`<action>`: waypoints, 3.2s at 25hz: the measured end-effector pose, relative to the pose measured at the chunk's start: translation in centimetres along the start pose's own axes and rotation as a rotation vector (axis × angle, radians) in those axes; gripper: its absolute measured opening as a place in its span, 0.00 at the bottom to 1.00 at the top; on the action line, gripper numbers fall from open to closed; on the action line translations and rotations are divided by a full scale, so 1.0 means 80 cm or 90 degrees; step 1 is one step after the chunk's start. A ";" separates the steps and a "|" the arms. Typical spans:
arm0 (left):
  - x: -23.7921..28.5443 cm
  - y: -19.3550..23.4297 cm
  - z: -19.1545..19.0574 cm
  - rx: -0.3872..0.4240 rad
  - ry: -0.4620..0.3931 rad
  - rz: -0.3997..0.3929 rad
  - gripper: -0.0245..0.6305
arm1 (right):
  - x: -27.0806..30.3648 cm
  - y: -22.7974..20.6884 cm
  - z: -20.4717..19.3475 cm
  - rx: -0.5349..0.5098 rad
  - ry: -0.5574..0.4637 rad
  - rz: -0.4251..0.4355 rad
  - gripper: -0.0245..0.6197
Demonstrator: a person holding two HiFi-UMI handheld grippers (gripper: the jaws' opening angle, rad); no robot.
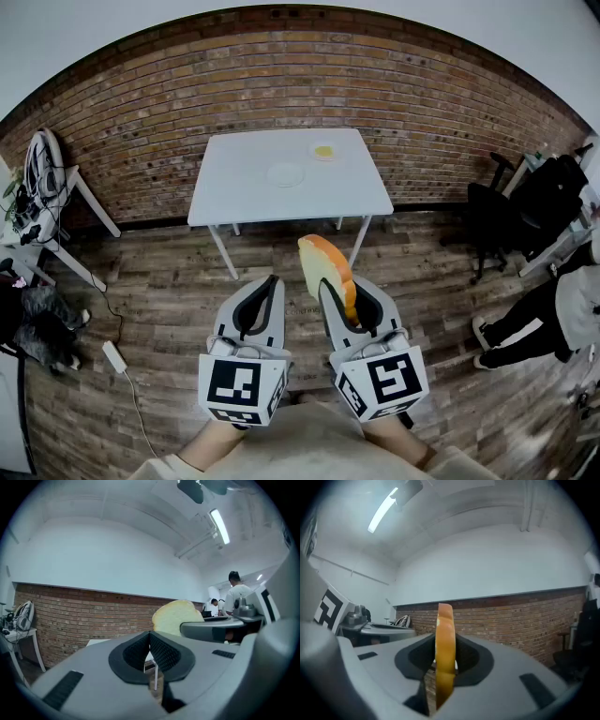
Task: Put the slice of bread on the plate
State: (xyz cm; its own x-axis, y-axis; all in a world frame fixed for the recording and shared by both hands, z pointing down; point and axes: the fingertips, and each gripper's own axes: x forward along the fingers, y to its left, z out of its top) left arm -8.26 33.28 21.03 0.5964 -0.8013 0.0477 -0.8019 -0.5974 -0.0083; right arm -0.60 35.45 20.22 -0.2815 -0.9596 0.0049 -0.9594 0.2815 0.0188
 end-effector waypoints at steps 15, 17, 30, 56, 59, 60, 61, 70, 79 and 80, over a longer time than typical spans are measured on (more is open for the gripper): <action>0.007 -0.010 -0.005 -0.005 0.005 0.017 0.05 | -0.007 -0.021 -0.008 0.028 0.002 0.005 0.20; 0.007 -0.011 -0.005 -0.005 0.006 0.022 0.05 | -0.008 -0.025 -0.008 0.030 0.001 0.007 0.20; 0.018 -0.010 -0.016 -0.012 0.004 0.069 0.05 | -0.010 -0.055 -0.021 0.030 0.002 0.024 0.20; 0.218 0.114 -0.031 -0.002 -0.001 0.031 0.05 | 0.196 -0.126 -0.051 0.016 0.010 -0.015 0.19; 0.267 0.150 -0.026 0.003 0.001 0.017 0.05 | 0.256 -0.139 -0.048 0.013 0.018 -0.024 0.19; 0.284 0.162 -0.024 0.003 0.003 0.012 0.05 | 0.275 -0.144 -0.046 0.013 0.020 -0.029 0.19; 0.300 0.174 -0.022 0.002 0.004 0.006 0.05 | 0.294 -0.150 -0.044 0.012 0.021 -0.034 0.19; 0.426 0.254 -0.014 -0.019 0.021 -0.025 0.05 | 0.427 -0.197 -0.041 0.005 0.051 -0.069 0.19; 0.528 0.315 -0.021 -0.027 0.040 -0.055 0.05 | 0.533 -0.235 -0.049 0.009 0.064 -0.096 0.19; 0.539 0.319 -0.020 -0.030 0.041 -0.058 0.05 | 0.541 -0.241 -0.050 0.010 0.064 -0.099 0.19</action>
State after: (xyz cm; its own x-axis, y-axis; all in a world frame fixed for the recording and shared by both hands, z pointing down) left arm -3.05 -16.42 24.51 0.6644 -0.7392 0.1103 -0.7463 -0.6640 0.0455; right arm 5.78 -11.48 24.08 -0.1273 -0.9864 0.1037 -0.9916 0.1292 0.0110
